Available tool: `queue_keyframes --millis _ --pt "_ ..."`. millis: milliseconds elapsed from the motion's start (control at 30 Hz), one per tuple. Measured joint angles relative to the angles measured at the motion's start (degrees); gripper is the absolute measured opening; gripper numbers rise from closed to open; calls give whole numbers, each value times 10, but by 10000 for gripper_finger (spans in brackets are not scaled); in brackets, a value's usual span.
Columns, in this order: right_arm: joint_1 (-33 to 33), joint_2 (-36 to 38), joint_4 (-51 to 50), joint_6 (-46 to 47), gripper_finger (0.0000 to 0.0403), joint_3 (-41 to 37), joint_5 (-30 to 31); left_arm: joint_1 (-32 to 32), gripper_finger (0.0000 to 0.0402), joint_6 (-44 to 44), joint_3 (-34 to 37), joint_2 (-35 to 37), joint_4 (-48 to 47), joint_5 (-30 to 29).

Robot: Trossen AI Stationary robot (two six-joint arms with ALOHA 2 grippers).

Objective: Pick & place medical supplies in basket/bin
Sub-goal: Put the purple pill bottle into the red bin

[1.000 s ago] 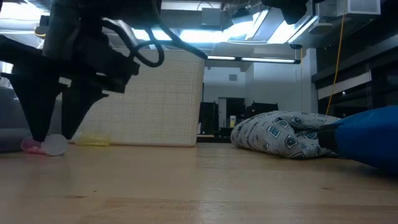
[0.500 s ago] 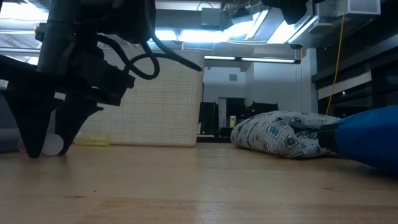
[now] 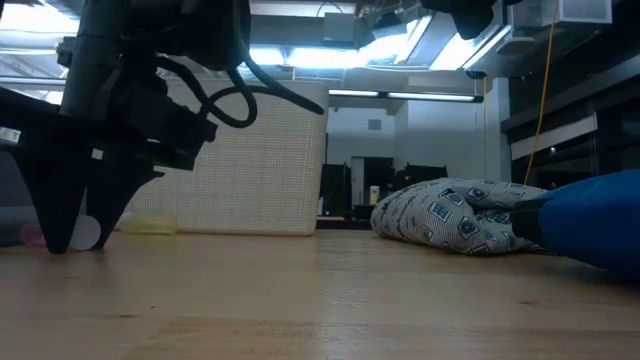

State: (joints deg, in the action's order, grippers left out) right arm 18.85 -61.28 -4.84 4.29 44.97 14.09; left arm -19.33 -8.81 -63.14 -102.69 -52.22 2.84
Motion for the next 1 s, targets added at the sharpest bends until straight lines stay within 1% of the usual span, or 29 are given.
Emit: queue_keyframes --millis 133,200,300,467,633,800,1000 --pt "0 0 0 0 135 0 0 0 121 -8 3 15 -2 2" --pt "0 0 0 0 135 0 0 0 121 -15 4 34 -7 0" --pt "0 0 0 0 135 0 0 0 122 -32 2 70 -3 -7" --pt "0 0 0 1 135 0 0 -1 119 -63 2 145 0 -41" --pt "0 0 0 2 135 0 0 -12 118 -104 2 214 23 -60" --pt "0 0 0 2 135 0 0 -50 118 -183 1 261 39 -56" --pt "0 0 0 0 135 0 0 -136 118 -341 1 273 40 -19"
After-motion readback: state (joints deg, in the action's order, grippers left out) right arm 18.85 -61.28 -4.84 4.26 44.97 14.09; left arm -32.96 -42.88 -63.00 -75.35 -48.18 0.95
